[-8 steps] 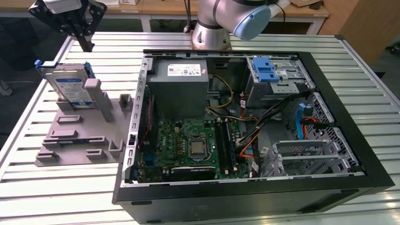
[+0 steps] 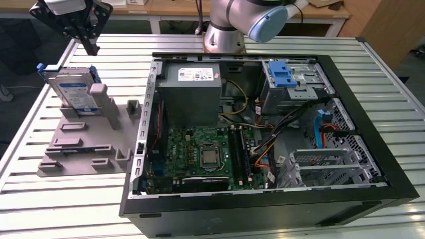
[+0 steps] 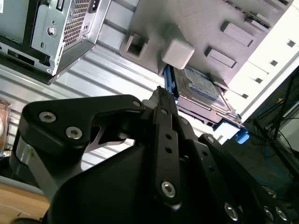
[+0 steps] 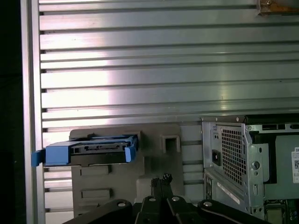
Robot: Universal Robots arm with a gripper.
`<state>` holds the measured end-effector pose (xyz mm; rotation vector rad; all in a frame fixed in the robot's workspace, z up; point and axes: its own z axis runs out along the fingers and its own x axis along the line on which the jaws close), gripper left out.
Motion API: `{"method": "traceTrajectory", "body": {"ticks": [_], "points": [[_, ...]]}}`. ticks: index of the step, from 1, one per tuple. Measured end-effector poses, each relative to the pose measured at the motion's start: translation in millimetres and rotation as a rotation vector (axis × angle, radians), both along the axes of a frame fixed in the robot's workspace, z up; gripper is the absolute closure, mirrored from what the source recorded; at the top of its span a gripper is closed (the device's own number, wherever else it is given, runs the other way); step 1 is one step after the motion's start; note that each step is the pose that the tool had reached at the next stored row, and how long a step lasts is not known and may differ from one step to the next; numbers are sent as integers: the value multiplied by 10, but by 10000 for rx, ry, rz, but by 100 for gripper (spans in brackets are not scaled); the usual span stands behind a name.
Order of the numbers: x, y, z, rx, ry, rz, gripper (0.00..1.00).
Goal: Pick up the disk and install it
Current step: 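Reach for the disk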
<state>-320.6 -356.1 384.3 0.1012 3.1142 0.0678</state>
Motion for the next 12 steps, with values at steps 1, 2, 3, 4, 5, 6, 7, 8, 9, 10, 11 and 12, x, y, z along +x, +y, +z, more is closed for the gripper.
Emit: {"method": "traceTrajectory", "body": {"ticks": [1, 2, 3, 4, 5, 6, 7, 8, 9, 10, 11, 12], "points": [[0, 0, 0, 0, 0, 0, 89], [0, 0, 0, 0, 0, 0, 89], [0, 0, 0, 0, 0, 0, 89], [-1, 0, 0, 0, 0, 0, 89], [-1, 0, 0, 0, 0, 0, 89], [-1, 0, 0, 0, 0, 0, 89], [-1, 0, 0, 0, 0, 0, 89], [-1, 0, 0, 0, 0, 0, 89], [-1, 0, 0, 0, 0, 0, 89], [-1, 0, 0, 0, 0, 0, 89], [-2, 0, 0, 0, 0, 0, 83], [-2, 0, 0, 0, 0, 0, 83]]}}
